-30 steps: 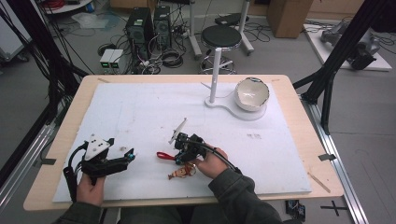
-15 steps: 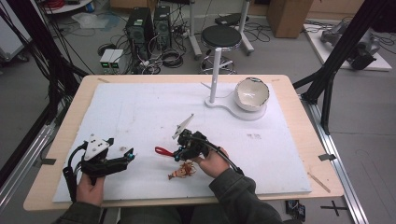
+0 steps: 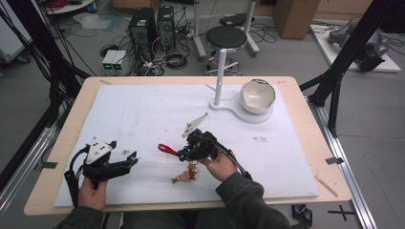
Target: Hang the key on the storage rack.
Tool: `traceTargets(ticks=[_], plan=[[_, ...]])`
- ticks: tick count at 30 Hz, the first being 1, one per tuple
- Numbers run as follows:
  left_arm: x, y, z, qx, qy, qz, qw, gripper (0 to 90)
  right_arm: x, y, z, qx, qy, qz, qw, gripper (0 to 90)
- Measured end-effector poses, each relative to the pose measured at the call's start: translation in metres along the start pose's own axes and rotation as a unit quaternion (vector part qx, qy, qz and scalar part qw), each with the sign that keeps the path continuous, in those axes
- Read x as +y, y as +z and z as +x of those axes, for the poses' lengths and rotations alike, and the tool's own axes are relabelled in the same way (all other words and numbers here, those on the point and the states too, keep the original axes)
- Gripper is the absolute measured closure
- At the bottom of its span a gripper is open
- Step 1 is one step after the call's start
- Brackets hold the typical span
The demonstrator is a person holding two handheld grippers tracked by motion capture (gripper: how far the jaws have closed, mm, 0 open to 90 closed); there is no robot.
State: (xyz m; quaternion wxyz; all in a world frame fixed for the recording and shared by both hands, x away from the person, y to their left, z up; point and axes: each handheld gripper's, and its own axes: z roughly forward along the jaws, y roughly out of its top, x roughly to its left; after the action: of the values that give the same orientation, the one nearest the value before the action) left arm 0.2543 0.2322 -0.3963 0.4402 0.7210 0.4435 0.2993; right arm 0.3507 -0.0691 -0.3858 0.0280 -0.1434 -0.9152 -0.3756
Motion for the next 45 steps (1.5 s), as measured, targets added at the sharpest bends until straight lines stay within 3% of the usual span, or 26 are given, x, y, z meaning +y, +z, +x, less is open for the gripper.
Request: traceTargets(ticks=[11, 27, 40, 45], plan=[[0.000, 0.000, 0.000, 0.001, -0.001, 0.000, 1.0000, 21.3, -0.001, -0.026, -0.004, 0.000, 0.017, -0.062, 0.9979, 85.9], [0.000, 0.000, -0.001, 0.001, -0.002, -0.003, 1.0000, 21.3, 0.000, -0.068, -0.009, -0.037, 0.023, -0.129, 0.9906, 86.1], [0.001, 0.000, -0.001, 0.001, 0.000, -0.004, 1.0000, 21.3, 0.003, -0.093, -0.014, -0.064, 0.025, -0.158, 0.9851, 86.1], [0.001, 0.000, -0.001, 0.001, 0.001, -0.003, 1.0000, 21.3, 0.004, -0.101, -0.015, -0.065, 0.028, -0.167, 0.9833, 86.1]])
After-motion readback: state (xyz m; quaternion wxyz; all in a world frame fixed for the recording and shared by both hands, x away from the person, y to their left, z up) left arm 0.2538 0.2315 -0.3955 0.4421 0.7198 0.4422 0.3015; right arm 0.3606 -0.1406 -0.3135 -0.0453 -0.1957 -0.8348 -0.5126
